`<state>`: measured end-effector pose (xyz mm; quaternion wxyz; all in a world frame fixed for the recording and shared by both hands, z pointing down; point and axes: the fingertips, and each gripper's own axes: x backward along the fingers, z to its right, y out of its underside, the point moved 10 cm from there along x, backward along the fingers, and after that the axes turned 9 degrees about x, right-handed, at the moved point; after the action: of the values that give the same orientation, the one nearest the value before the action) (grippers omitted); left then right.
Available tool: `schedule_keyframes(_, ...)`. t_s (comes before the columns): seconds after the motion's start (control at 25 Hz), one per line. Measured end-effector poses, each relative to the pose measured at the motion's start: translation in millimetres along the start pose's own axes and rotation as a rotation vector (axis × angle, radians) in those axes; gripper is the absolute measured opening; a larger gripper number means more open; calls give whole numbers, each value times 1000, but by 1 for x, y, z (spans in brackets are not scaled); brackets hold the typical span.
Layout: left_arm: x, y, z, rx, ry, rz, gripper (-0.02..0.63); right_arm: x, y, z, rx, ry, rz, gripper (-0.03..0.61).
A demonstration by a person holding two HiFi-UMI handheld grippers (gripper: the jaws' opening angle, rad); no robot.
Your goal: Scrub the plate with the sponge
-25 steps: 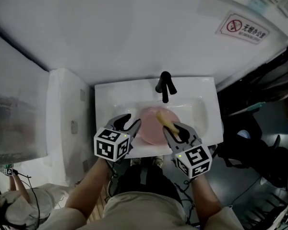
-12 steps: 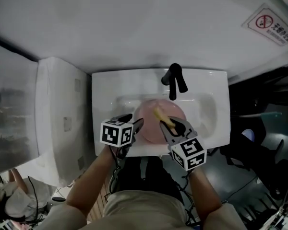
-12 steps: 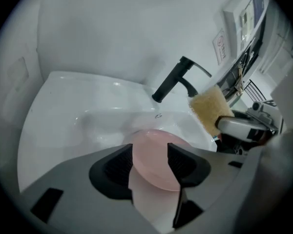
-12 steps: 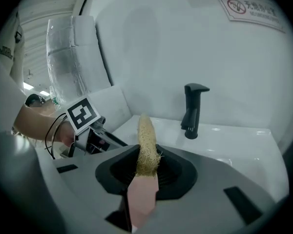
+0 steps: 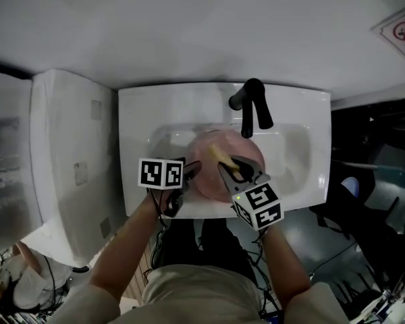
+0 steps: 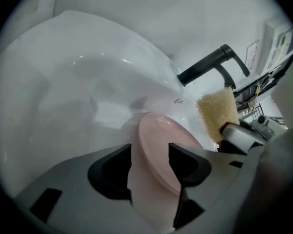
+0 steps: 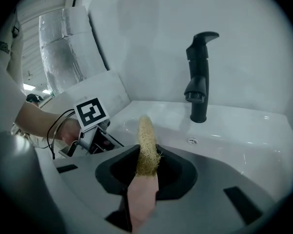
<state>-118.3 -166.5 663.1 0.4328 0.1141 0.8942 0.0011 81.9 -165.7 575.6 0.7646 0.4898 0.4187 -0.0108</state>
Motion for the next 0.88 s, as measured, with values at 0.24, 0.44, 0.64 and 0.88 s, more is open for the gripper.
schedule_keyframes(0.24,-21,5,-16,98,-9,-45,207,-21,14,12,7,-38,-74,87)
schedule_keyframes(0.44,-34,8,-21,123,-34,-75,86,-35,20,18,10,-60,-106,87)
schedule_keyframes(0.64,-38,8,-19,149,-13,-58,44,-40,23,17,8,-73,-116,87)
schedule_keyframes(0.88,-19,3,-14,220,51,33,21,-41,22,10,30,-91,-122,87)
